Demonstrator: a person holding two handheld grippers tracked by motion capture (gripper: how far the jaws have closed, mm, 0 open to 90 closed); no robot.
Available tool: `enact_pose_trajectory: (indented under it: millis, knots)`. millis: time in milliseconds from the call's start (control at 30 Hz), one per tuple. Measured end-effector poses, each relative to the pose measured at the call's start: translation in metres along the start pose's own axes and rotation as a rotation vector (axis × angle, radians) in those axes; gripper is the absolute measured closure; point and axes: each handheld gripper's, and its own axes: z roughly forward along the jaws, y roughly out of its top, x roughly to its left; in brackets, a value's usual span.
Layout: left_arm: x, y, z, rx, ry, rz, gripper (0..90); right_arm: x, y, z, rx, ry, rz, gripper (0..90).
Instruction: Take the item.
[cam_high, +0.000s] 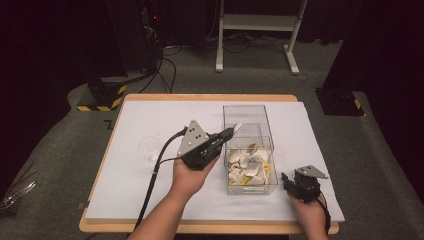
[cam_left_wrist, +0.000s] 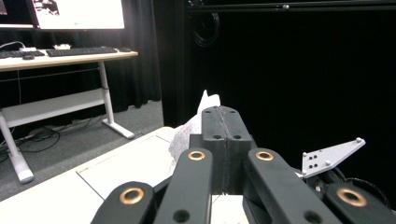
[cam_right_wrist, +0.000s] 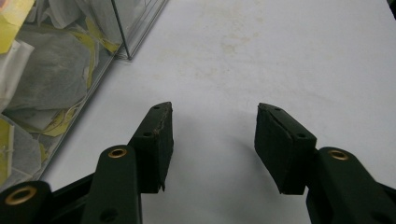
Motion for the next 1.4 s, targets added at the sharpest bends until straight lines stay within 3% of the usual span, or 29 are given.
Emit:
enact_pose_trajectory:
  millis: [367,900,1400]
  knots:
    - [-0.001,0.006,-0.002,-0.050,-0.009,-0.008,90.0,0.000,0.000,0.001,0.004,-0.002,-0.001,47.2]
    - [0.011,0.020,-0.016,-0.126,0.009,-0.018,90.0,0.001,0.000,0.001,0.005,-0.009,0.001,47.4]
    - [0.021,0.022,-0.030,-0.144,0.042,-0.019,90.0,0.001,0.001,0.002,0.006,-0.013,-0.009,47.5]
